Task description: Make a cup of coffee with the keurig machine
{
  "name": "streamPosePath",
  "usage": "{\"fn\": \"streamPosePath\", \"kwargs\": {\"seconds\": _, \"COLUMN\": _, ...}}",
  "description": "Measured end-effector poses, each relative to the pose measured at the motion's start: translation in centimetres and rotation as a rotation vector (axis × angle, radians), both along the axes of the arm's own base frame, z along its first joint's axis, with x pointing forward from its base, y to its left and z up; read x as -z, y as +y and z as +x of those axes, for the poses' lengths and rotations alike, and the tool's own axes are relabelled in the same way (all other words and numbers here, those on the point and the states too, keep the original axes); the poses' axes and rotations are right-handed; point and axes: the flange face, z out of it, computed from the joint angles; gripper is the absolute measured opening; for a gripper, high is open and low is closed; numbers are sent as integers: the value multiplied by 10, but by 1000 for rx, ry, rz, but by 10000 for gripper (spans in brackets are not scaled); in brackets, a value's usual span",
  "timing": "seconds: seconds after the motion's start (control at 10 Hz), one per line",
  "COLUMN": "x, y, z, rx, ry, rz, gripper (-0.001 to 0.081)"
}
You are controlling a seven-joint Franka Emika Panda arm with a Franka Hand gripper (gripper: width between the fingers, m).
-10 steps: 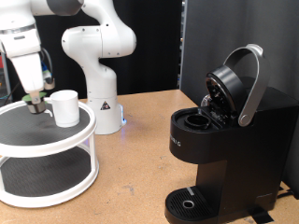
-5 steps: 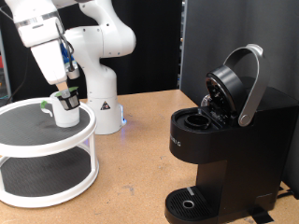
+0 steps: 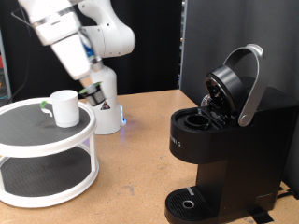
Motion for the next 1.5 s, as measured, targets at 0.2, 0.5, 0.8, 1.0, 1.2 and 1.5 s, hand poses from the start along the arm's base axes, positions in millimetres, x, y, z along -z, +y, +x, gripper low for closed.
{"fn": "streamPosePath", "kwargs": {"seconds": 0.2, "x": -13, "y": 27, "z": 12, "rx": -59, "ry": -14, "rz": -1, "gripper": 484}}
{"fn": "streamPosePath", "kwargs": {"seconds": 0.5, "x": -21, "y": 47, "z": 21, "rx": -19, "ry": 12, "rz": -30, "gripper": 484}}
{"fn": "streamPosePath", "kwargs": {"seconds": 0.8, "x": -27, "y": 64, "z": 27, "rx": -118, "ry": -7, "rz": -2, "gripper": 484}}
{"fn": "streamPosePath", "kwargs": {"seconds": 1.0, "x": -38, "y": 84, "z": 44, "rx": -162, "ry": -17, "rz": 9, "gripper": 484}}
{"fn": "streamPosePath", "kwargs": {"seconds": 1.2, "x": -45, "y": 102, "z": 62, "rx": -167, "ry": -9, "rz": 2, "gripper": 484}}
{"fn": "streamPosePath", "kwargs": {"seconds": 1.5, "x": -42, "y": 107, "z": 70, "rx": -200, "ry": 10, "rz": -9, "gripper": 484}}
